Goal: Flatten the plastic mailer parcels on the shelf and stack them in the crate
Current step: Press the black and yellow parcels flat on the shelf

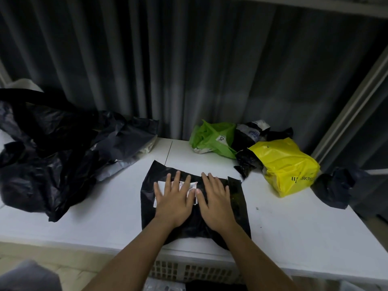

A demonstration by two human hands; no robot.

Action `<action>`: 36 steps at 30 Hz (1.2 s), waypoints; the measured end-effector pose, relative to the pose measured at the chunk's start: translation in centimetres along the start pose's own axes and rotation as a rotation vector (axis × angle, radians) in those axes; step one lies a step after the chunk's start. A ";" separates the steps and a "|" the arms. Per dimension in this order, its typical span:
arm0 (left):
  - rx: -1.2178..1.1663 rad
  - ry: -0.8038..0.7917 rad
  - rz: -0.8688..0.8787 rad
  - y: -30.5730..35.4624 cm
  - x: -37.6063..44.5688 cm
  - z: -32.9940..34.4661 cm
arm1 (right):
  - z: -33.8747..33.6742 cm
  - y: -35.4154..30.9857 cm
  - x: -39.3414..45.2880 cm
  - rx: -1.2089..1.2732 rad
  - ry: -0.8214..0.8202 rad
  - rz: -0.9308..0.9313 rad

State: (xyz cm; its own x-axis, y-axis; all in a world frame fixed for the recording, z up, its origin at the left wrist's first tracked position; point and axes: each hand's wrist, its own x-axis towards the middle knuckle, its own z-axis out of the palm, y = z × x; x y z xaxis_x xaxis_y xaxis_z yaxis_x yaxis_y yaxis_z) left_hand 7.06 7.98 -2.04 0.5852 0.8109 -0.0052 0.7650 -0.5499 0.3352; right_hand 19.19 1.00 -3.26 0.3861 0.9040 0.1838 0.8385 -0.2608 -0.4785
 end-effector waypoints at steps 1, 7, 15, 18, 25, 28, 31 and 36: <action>-0.008 -0.017 -0.006 -0.2 0.2 0.0 | 0.1 0.0 0.2 -0.015 -0.022 0.011; -0.024 -0.123 -0.040 -1.1 1.7 0.7 | 0.3 0.3 1.2 -0.101 -0.201 0.077; 0.006 -0.205 -0.091 -1.1 2.2 2.0 | 1.0 1.0 1.3 -0.179 -0.306 0.114; 0.026 -0.213 -0.093 -1.2 2.1 2.3 | 1.4 1.3 1.2 -0.211 -0.302 0.114; 0.025 -0.216 -0.091 -1.5 1.9 3.3 | 2.2 1.6 0.9 -0.227 -0.277 0.087; 0.021 -0.220 -0.098 -1.7 1.9 3.6 | 1.9 1.4 1.2 -0.235 -0.312 0.097; 0.011 -0.220 -0.106 -1.9 1.9 3.7 | 1.5 1.4 1.3 -0.266 -0.261 0.070; 0.061 -0.170 -0.084 -2.1 1.5 4.5 | 2.0 2.2 0.1 -0.370 -0.191 0.053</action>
State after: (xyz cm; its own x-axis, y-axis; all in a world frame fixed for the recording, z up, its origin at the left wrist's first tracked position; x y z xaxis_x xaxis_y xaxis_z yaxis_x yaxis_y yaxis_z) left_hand 7.57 9.41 -7.03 0.5520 0.8117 -0.1911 0.8246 -0.4973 0.2697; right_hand 20.30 1.20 -6.07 0.3836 0.9234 -0.0120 0.9143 -0.3816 -0.1355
